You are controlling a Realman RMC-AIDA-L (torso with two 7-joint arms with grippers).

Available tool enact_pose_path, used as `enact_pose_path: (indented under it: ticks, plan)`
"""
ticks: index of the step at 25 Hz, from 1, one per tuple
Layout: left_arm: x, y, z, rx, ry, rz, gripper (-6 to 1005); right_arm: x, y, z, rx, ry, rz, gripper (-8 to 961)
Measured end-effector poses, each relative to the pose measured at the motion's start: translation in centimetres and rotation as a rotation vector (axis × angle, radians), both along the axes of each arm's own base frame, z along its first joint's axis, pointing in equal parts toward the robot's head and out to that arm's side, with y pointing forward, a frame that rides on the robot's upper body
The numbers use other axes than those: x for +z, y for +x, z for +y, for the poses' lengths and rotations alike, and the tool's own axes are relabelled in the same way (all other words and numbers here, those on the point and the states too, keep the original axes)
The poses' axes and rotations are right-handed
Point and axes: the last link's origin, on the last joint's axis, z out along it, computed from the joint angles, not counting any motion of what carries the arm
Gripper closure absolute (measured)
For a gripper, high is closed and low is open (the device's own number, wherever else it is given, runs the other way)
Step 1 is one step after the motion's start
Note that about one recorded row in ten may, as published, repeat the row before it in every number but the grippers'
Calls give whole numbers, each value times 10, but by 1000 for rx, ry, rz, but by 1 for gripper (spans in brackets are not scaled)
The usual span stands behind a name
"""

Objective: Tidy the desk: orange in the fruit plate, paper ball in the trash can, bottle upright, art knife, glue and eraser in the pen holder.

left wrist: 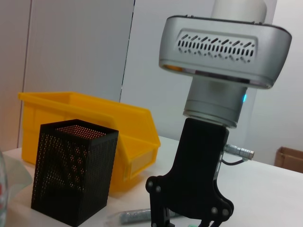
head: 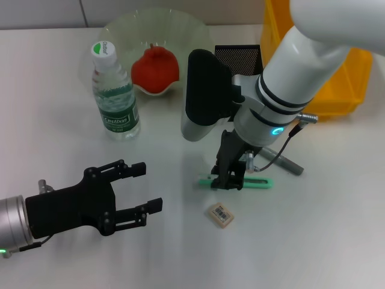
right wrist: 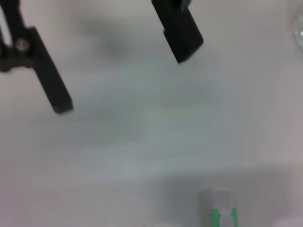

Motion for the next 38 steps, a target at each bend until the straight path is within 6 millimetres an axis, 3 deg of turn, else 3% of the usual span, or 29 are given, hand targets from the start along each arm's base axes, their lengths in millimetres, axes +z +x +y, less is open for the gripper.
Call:
enact_pose_path:
  ticks: [8,16,21,31,38]
  plan:
    - [4,-1,1,8,16,-15,215,23,-8,6,-67,23,226,783]
    - [12,-1,0,20,52,-53,215,53,20,7,-66,92,671,783]
    - [13,-1,0,31,68,-69,215,58,41,-1,-60,130,884,783]
    - [15,-1,-2,45,104,-97,215,52,77,-24,-8,230,1137,783]
    - [14,0,-2,36,108,-98,215,49,84,-28,-4,254,1153,782]
